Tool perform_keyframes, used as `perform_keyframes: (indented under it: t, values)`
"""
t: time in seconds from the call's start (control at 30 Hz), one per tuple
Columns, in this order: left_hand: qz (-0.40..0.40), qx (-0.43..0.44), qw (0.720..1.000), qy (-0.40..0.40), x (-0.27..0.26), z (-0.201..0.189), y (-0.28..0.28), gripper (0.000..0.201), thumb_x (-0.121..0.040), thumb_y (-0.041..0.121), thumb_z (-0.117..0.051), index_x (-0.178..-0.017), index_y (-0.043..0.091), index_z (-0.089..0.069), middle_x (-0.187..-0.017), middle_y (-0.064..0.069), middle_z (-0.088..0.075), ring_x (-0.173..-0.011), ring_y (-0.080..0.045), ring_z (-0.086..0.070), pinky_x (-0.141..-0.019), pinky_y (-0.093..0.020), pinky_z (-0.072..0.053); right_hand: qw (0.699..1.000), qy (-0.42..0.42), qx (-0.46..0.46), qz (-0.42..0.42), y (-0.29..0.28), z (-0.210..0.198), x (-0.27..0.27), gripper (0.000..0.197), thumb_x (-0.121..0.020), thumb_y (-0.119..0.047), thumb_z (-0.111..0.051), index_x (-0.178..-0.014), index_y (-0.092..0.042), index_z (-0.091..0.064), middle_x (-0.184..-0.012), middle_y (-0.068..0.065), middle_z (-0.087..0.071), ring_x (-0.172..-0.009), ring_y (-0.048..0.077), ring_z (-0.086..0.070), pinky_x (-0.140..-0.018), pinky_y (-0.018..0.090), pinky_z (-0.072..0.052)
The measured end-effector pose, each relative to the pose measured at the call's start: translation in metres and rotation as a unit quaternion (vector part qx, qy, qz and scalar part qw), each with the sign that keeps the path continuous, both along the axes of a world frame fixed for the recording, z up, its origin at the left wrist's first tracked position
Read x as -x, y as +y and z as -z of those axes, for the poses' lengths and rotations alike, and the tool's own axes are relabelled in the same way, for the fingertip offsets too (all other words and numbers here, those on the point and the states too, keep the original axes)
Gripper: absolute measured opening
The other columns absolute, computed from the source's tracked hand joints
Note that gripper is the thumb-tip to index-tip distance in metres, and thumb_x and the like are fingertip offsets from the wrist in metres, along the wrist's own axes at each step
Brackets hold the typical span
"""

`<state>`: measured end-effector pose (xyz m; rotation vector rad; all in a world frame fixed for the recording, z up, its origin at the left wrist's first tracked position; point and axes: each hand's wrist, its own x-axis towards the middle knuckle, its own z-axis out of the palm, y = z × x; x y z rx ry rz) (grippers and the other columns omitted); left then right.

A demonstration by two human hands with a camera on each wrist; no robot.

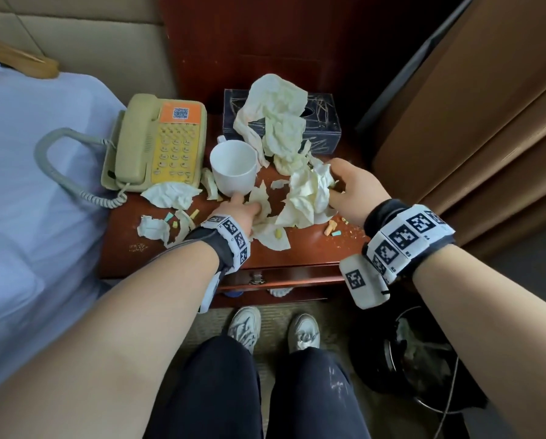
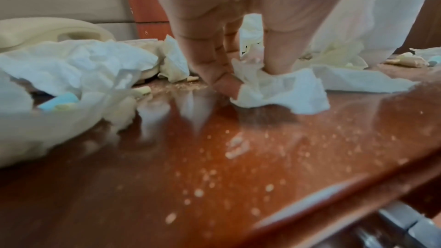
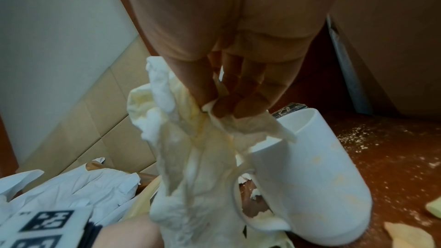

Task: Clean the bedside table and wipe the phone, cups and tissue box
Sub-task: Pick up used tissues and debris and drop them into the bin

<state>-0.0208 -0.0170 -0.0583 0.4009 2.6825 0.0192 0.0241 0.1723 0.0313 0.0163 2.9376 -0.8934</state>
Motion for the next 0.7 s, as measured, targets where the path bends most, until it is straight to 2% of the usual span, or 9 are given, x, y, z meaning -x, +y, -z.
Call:
perform_keyframes:
  t: [0.07, 0.17, 0.23, 0.3, 0.37, 0.43, 0.53, 0.6, 0.7]
  values:
    - [-0.008, -0.009, 1.0, 0.003, 0.002, 0.0, 0.0, 0.04, -0.09, 0.018, -0.054, -0.128, 0.021, -0.044, -0.133, -0.012, -0.038, -0.095, -0.027, -0.044, -0.081, -0.035, -0.04, 1.0, 0.0, 0.003, 0.006, 0.002, 0.001, 0.001, 0.019, -0.085, -0.003, -0.047, -0.081, -0.02, -0.039, -0.068, -0.006, -0.043, -0.056, 0.005, -0.04, -0.051, 0.017, -0.032]
    - [-0.038, -0.046, 0.998, 0.006, 0.005, 0.002, -0.001, 0.025, -0.09, 0.015, -0.051, -0.112, 0.026, -0.047, -0.117, -0.007, -0.039, -0.088, -0.024, -0.039, -0.081, -0.034, -0.042, 1.0, 0.004, 0.012, 0.015, 0.005, 0.0, 0.001, 0.009, -0.085, -0.004, -0.048, -0.092, -0.011, -0.047, -0.075, 0.002, -0.052, -0.063, 0.015, -0.047, -0.057, 0.024, -0.039]
    - [-0.046, -0.059, 0.997, -0.011, 0.005, -0.002, -0.006, 0.011, -0.09, 0.018, -0.048, -0.099, 0.022, -0.043, -0.1, -0.003, -0.038, -0.086, -0.024, -0.046, -0.074, -0.033, -0.04, 1.0, 0.008, 0.017, 0.017, 0.007, -0.001, 0.001, 0.012, -0.085, -0.005, -0.05, -0.098, -0.005, -0.05, -0.084, 0.012, -0.059, -0.07, 0.024, -0.053, -0.064, 0.034, -0.045]
    - [-0.045, -0.083, 0.995, -0.011, 0.003, -0.007, -0.01, 0.015, -0.088, 0.023, -0.046, -0.1, 0.015, -0.047, -0.09, -0.004, -0.047, -0.088, -0.027, -0.057, -0.069, -0.032, -0.04, 0.999, 0.015, 0.026, 0.02, 0.007, -0.003, 0.0, 0.014, -0.085, -0.006, -0.05, -0.099, -0.004, -0.051, -0.088, 0.017, -0.062, -0.074, 0.032, -0.058, -0.068, 0.04, -0.05]
    - [-0.052, -0.095, 0.994, 0.001, 0.002, -0.016, -0.009, 0.014, -0.09, 0.02, -0.048, -0.104, 0.019, -0.051, -0.11, -0.009, -0.051, -0.102, -0.03, -0.057, -0.078, -0.033, -0.043, 0.999, 0.024, 0.033, 0.027, 0.008, -0.007, -0.001, 0.015, -0.085, -0.006, -0.049, -0.1, -0.005, -0.051, -0.089, 0.017, -0.062, -0.074, 0.031, -0.058, -0.067, 0.038, -0.05]
    - [-0.071, -0.11, 0.991, 0.036, -0.002, -0.026, -0.011, 0.025, -0.092, 0.015, -0.048, -0.117, 0.018, -0.053, -0.127, -0.009, -0.045, -0.108, -0.029, -0.053, -0.085, -0.033, -0.042, 0.998, 0.04, 0.032, 0.032, 0.008, -0.012, -0.003, 0.016, -0.085, -0.004, -0.048, -0.101, -0.001, -0.05, -0.09, 0.019, -0.061, -0.071, 0.023, -0.052, -0.064, 0.035, -0.046]
    - [-0.056, -0.148, 0.986, 0.055, -0.006, -0.037, -0.021, 0.027, -0.092, 0.011, -0.049, -0.119, 0.011, -0.051, -0.129, -0.01, -0.042, -0.104, -0.03, -0.055, -0.088, -0.033, -0.044, 0.996, 0.066, 0.034, 0.039, 0.008, -0.022, -0.005, 0.017, -0.085, -0.003, -0.048, -0.101, 0.003, -0.049, -0.094, 0.021, -0.062, -0.071, 0.02, -0.052, -0.066, 0.036, -0.047]
    - [-0.053, -0.161, 0.984, 0.061, -0.011, -0.049, -0.028, 0.027, -0.093, 0.011, -0.049, -0.12, 0.009, -0.052, -0.13, -0.012, -0.041, -0.105, -0.03, -0.054, -0.089, -0.033, -0.043, 0.995, 0.078, 0.034, 0.044, 0.009, -0.03, -0.007, 0.018, -0.086, -0.004, -0.049, -0.103, 0.002, -0.05, -0.095, 0.019, -0.063, -0.067, 0.015, -0.052, -0.064, 0.031, -0.045]
    - [-0.058, -0.183, 0.978, 0.083, -0.021, -0.074, -0.032, 0.027, -0.094, 0.014, -0.049, -0.12, 0.009, -0.053, -0.132, -0.012, -0.041, -0.107, -0.03, -0.053, -0.083, -0.027, -0.039, 0.993, 0.096, 0.038, 0.052, 0.01, -0.045, -0.012, 0.02, -0.087, -0.006, -0.049, -0.106, 0.001, -0.05, -0.097, 0.019, -0.064, -0.067, 0.012, -0.053, -0.068, 0.03, -0.044]
